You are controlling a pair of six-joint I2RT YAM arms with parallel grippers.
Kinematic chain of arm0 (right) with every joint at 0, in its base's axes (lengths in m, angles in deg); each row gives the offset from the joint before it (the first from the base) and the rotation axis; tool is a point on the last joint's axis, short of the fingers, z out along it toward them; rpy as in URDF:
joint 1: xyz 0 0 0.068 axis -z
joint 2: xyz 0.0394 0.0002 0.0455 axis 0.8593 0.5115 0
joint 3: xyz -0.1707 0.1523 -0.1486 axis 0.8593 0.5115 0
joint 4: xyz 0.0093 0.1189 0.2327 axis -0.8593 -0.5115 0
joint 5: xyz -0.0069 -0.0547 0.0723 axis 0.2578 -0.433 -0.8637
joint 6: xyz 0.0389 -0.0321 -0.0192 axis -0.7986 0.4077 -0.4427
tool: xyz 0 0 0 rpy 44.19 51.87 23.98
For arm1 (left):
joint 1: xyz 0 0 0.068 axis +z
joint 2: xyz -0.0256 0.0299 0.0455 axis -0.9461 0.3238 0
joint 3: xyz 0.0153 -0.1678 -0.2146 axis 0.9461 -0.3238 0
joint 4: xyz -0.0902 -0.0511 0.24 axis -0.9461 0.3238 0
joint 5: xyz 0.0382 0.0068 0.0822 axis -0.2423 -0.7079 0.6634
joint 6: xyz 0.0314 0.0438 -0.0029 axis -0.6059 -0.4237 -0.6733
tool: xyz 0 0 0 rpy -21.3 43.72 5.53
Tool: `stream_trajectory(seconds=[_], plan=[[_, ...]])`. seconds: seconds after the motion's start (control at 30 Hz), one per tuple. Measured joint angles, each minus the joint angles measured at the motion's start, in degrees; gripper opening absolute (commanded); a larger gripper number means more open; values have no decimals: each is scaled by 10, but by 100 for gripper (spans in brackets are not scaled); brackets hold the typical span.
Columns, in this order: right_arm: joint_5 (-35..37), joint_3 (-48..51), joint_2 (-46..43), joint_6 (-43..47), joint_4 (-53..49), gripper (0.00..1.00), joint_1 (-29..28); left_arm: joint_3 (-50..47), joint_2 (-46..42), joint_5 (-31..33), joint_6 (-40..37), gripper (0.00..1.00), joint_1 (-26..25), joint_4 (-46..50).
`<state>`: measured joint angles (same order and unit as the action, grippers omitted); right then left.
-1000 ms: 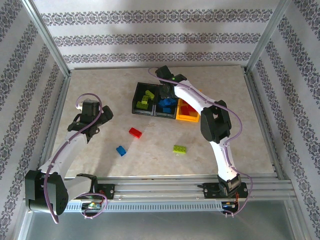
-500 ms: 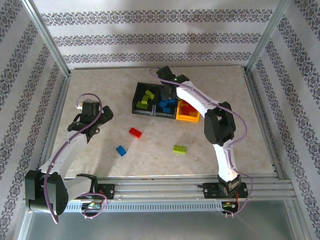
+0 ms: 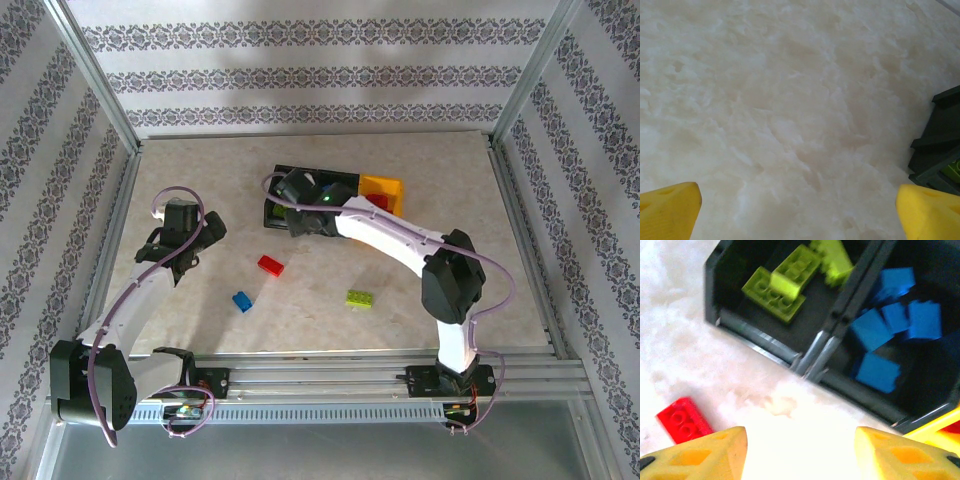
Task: Sort the legos into containers by color
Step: Place the lego in the container, then pick up the lego from the center of the table.
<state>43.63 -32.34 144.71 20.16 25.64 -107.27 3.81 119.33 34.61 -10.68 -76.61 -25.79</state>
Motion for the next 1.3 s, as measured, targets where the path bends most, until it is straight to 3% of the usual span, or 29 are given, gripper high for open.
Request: stream_trajectory(seconds=[0.2, 0.5, 0.87, 1.3], plan=[[-23, 2, 25, -7, 2, 67, -51, -3, 0, 8, 7, 100, 1, 0], [-78, -14, 100, 1, 6, 71, -65, -15, 1, 16, 23, 100, 15, 2], [-120, -68, 160, 35, 5, 70, -65, -18, 1, 16, 28, 100, 19, 3], [-131, -125, 225, 53, -11, 63, -65, -19, 1, 14, 31, 100, 19, 3]])
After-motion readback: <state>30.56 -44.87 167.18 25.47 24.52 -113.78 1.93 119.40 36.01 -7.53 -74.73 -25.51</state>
